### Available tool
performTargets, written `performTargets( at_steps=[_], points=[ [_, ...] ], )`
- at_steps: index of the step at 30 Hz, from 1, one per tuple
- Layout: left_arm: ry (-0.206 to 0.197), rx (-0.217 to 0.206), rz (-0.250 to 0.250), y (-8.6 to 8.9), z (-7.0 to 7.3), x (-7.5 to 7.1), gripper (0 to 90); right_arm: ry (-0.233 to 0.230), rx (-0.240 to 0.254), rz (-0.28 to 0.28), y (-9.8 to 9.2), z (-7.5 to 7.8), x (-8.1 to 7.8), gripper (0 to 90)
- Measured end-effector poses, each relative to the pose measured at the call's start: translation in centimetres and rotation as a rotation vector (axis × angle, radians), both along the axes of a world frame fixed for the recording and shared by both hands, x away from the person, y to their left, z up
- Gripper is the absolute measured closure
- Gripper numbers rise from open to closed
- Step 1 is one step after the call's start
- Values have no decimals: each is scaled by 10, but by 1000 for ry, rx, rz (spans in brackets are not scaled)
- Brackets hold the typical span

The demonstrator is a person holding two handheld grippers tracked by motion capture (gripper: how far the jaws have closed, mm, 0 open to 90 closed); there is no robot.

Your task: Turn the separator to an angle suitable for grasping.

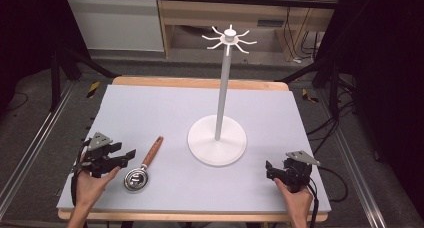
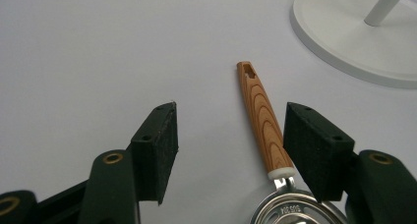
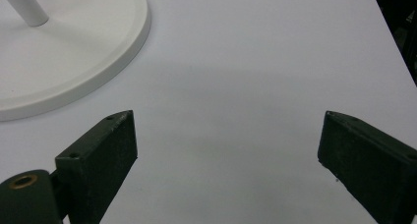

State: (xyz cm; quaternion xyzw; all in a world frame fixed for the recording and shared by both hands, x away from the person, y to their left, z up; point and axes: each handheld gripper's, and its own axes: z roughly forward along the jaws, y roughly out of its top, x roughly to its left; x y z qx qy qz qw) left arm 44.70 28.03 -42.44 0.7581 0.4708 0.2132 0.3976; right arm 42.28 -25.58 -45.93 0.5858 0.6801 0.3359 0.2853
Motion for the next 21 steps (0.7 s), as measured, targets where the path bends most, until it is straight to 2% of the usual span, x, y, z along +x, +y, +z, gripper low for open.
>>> performTargets(
  at_steps=[5, 21],
  points=[
    [21, 12, -15, -9, 2, 6, 373, 8, -8, 12, 2, 0, 2, 83],
    [87, 94, -65, -39, 6, 22, 396, 19, -16, 24, 4, 0, 2, 86]
  ],
)
